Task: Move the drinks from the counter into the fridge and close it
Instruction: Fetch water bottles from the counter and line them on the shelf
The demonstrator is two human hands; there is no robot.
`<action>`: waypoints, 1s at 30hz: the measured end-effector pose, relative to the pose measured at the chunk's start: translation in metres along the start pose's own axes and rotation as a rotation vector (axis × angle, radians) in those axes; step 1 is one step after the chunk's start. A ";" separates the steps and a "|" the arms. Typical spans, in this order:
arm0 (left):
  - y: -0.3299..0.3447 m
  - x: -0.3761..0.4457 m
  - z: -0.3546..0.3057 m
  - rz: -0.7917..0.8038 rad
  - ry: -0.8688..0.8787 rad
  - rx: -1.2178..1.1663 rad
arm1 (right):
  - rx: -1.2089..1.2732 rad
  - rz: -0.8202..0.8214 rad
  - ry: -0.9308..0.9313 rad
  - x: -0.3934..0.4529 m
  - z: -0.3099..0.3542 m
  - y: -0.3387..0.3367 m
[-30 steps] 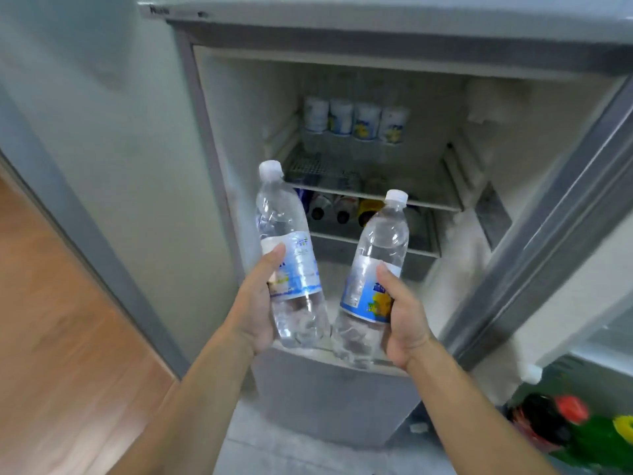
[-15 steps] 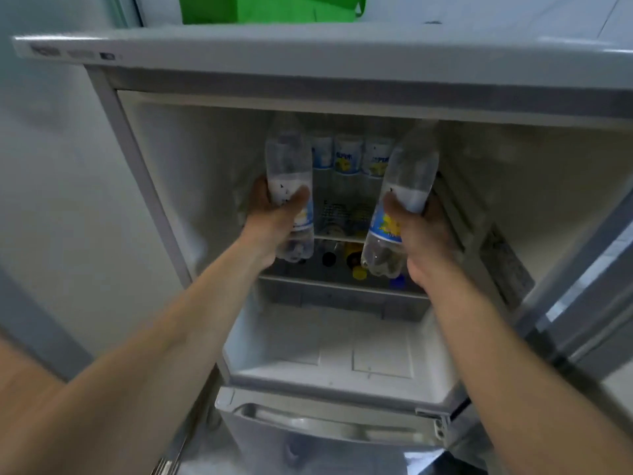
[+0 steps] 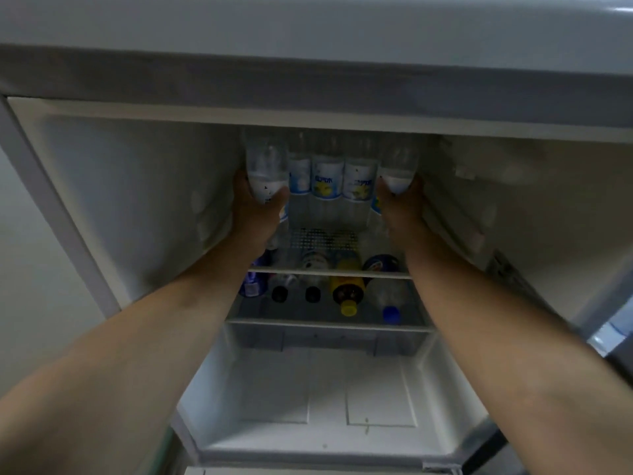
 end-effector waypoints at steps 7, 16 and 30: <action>0.000 0.024 0.023 -0.042 -0.021 0.012 | -0.038 -0.038 0.034 0.046 -0.021 0.011; 0.003 0.041 0.021 -0.025 -0.033 0.076 | -0.164 -0.009 0.037 0.050 -0.034 0.006; 0.039 -0.013 0.003 0.014 0.272 0.629 | -0.324 -0.020 0.209 0.028 -0.040 0.007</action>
Point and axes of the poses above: each hand's wrist, its own x-axis towards the middle knuckle, its own y-axis out of the palm, z = x × y, the point moved 4 cm from there along x, towards the middle knuckle, and after that the axes turned 8 degrees about -x, right-handed, at the moved point
